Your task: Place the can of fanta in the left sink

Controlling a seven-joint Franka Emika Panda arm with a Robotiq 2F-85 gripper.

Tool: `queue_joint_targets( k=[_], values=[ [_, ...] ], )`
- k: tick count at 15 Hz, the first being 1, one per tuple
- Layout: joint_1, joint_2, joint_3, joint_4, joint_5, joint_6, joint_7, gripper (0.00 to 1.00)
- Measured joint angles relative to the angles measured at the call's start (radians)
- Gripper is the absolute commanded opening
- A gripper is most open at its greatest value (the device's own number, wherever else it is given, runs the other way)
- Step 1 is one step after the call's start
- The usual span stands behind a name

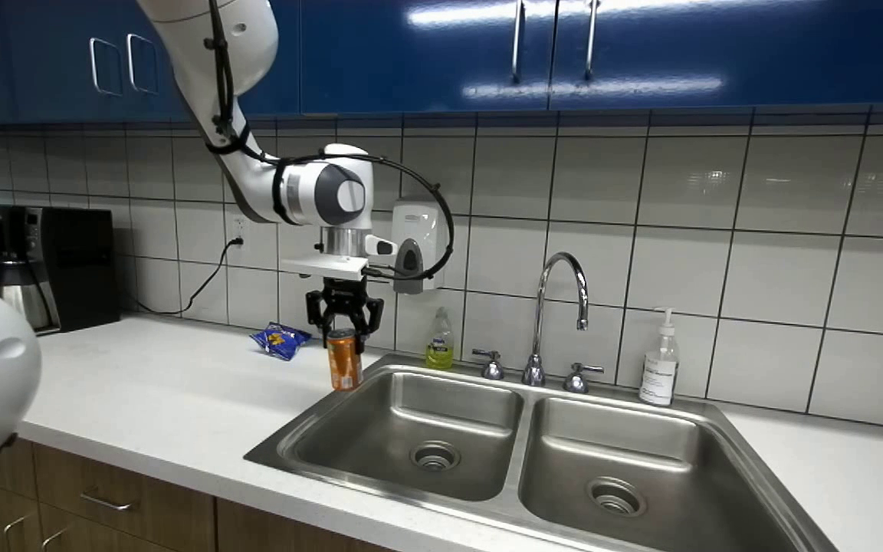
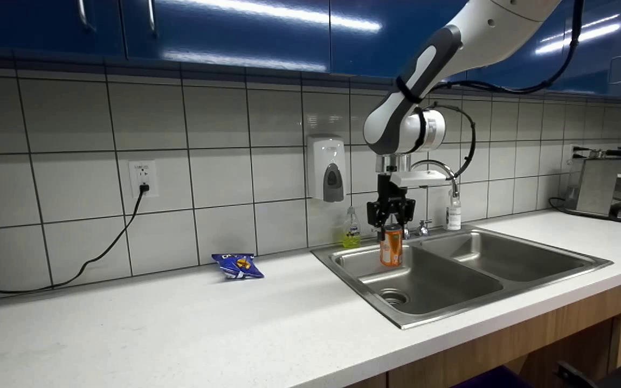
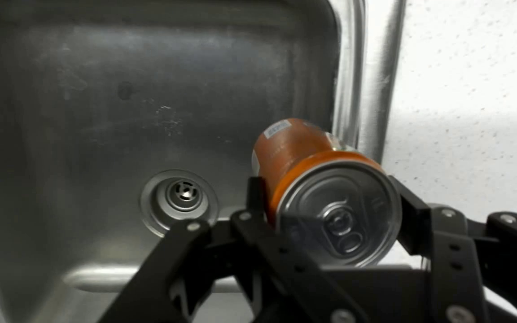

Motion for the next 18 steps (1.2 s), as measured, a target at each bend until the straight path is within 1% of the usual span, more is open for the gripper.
queue_joint_targets(
  k=[4, 8, 13, 18],
  values=[
    [-0.053, 0.020, -0.051, 0.017, -0.002, 0.000, 0.008, 0.40],
    [-0.092, 0.087, -0.080, 0.054, -0.001, 0.000, 0.008, 0.40],
    [-0.127, 0.228, -0.088, 0.138, 0.007, 0.001, 0.009, 0.40],
    [-0.148, 0.357, -0.088, 0.234, 0.032, 0.001, 0.009, 0.40]
  ],
)
